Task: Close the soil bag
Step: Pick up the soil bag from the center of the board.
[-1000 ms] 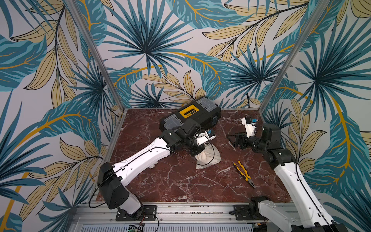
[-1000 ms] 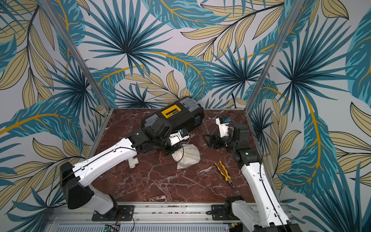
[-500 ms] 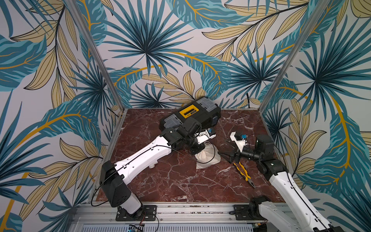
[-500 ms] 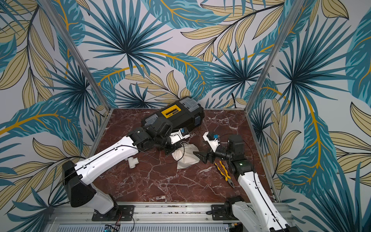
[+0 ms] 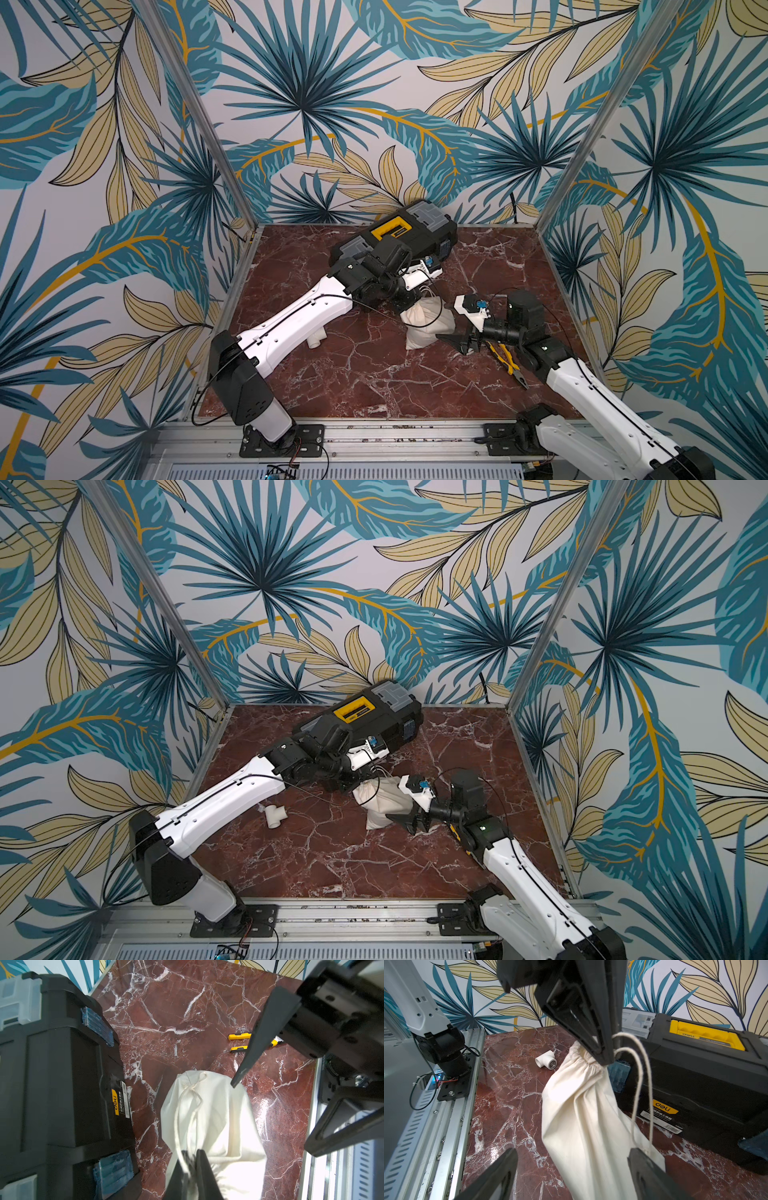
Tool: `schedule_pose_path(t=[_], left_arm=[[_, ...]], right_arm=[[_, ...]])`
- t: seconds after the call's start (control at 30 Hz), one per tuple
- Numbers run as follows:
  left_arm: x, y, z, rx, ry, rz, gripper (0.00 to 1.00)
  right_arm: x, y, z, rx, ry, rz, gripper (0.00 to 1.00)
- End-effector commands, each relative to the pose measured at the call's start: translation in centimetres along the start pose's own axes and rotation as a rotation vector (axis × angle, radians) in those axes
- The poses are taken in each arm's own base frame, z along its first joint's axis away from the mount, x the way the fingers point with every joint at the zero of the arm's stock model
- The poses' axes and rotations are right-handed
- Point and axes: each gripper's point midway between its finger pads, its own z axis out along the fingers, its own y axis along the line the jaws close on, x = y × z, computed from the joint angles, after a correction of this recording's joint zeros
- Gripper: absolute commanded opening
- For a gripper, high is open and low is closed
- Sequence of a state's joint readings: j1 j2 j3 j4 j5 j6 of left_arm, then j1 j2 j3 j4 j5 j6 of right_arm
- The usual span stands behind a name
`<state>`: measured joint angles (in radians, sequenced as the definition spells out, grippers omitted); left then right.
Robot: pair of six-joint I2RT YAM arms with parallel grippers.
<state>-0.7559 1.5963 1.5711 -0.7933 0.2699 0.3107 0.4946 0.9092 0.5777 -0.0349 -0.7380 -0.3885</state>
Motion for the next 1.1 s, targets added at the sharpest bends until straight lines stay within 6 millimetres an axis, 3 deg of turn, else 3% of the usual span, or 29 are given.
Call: schedule_pose_path(t=[0.0, 0.4, 0.5, 0.6, 0.63, 0.73, 0.8, 0.9, 1.07], left_arm=[[-2.2, 0.5, -0.8, -0.005, -0.068, -0.004, 0.00], [-2.9, 0.3, -1.2, 0.009, -0.093, -0.042, 0.00], [-2.7, 0.2, -1.2, 0.013, -0.085, -0.050, 0.00], [-2.2, 0.2, -1.1, 0.011, -0.069, -0.056, 0.00], [-2.0, 0.2, -1.1, 0.008, -0.065, -0.058, 0.00], [-1.7, 0.3, -1.1, 0.003, -0.060, -0.065, 0.00], [-1.6, 0.5, -1.1, -0.007, -0.061, -0.072, 0.00], [-1.3, 1.0, -1.1, -0.026, -0.061, -0.086, 0.00], [-0.6, 2.0, -1.0, -0.057, -0.059, -0.111, 0.04]], right_arm=[[0.8, -0.6, 0.7, 0.042, 0.009, -0.035, 0.88], [1.5, -2.4, 3.7, 0.130, 0.046, -0.050, 0.87], [0.8, -3.5, 4.4, 0.178, 0.016, -0.051, 0.82], [0.9, -4.2, 4.8, 0.211, 0.012, -0.038, 0.69], [1.0, -4.3, 4.9, 0.212, 0.014, -0.033, 0.61], [1.0, -4.1, 5.0, 0.209, 0.011, -0.032, 0.23], [1.1, -3.9, 5.0, 0.207, 0.008, -0.034, 0.08], [1.0, -3.8, 4.8, 0.207, 0.003, -0.037, 0.00], [0.2, -3.8, 4.5, 0.216, -0.028, -0.025, 0.00]])
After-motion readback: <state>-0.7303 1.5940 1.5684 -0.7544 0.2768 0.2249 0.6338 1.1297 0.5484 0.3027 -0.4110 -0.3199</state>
